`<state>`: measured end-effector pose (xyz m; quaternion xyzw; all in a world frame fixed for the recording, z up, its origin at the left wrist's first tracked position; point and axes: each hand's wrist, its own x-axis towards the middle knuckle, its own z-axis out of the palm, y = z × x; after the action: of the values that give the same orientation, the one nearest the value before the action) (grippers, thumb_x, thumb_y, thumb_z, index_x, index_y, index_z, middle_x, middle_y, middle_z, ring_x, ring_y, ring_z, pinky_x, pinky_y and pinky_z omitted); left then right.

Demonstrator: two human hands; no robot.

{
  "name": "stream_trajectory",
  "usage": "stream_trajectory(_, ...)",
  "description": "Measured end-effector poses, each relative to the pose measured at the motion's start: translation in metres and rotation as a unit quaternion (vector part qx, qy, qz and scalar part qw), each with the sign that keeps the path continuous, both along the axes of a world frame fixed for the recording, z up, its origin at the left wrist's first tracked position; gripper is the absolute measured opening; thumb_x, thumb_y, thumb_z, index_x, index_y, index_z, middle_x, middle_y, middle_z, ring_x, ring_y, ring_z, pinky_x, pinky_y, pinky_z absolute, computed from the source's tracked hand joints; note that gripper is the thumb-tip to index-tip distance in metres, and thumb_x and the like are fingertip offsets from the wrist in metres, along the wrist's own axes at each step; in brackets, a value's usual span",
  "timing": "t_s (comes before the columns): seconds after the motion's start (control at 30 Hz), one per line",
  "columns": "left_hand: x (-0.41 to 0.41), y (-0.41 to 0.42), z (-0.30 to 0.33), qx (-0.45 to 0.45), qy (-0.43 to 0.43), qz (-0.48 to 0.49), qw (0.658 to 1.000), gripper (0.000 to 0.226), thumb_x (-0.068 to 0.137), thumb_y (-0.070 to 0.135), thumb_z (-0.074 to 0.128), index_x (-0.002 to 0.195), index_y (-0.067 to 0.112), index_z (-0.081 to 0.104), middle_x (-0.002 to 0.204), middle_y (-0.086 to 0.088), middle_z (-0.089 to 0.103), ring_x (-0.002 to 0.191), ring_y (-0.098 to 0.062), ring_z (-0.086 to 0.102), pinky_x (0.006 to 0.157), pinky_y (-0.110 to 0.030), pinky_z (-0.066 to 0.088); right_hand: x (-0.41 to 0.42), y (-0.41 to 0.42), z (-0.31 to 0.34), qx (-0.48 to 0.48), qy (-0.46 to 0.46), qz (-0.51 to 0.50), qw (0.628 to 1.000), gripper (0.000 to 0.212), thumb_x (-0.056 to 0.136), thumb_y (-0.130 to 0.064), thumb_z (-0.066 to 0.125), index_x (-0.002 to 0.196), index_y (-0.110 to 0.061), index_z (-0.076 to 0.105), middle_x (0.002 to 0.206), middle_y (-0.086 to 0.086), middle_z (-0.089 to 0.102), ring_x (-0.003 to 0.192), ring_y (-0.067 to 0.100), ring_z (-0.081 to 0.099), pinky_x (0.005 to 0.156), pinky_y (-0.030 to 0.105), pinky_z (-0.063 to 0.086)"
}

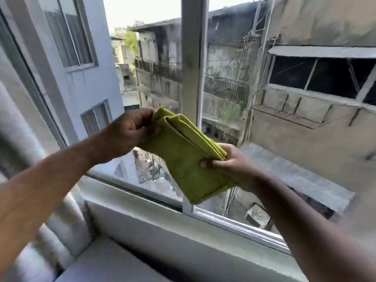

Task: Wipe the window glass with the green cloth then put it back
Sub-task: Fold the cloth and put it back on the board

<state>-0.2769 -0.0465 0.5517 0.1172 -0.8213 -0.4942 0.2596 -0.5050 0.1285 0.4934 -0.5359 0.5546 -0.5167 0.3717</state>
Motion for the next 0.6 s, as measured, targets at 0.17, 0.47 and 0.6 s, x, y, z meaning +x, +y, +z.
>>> stream_trajectory(0.17,0.122,-0.058,-0.162,0.248,-0.099,0.189,0.945,0.021,0.097,0.013,0.057,0.116,0.013,0.067,0.123,-0.028,0.067,0.084,-0.019,0.072,0.076,-0.034,0.062,0.088,-0.094,-0.125,0.182,-0.108,0.059,0.976,0.039,0.077,-0.006,0.073,0.112,-0.023,0.070,0.095,0.004,0.072,0.080,0.018,0.070,0.068,0.032,0.059)
stream_trajectory(0.47,0.297,0.015,-0.541,0.568,-0.246,0.386,0.684,0.016,0.103,0.012,0.053,0.115,0.005,0.061,0.100,-0.015,0.063,0.081,-0.020,0.060,0.056,-0.023,0.057,0.252,-0.134,-0.484,0.538,-0.061,0.000,0.841,0.023,0.088,-0.005,0.072,0.104,-0.018,0.062,0.089,0.004,0.064,0.070,0.014,0.062,0.063,0.027,0.053)
stream_trajectory(0.6,0.302,0.024,-0.637,0.557,-0.271,0.432,0.656,0.025,0.099,0.005,0.059,0.075,0.013,0.059,0.067,-0.003,0.060,0.050,-0.006,0.059,0.044,-0.015,0.046,0.274,-0.129,-0.579,0.568,-0.082,-0.073,0.815,0.027,0.088,-0.001,0.071,0.108,-0.014,0.059,0.096,0.009,0.063,0.072,0.018,0.062,0.058,0.029,0.055)
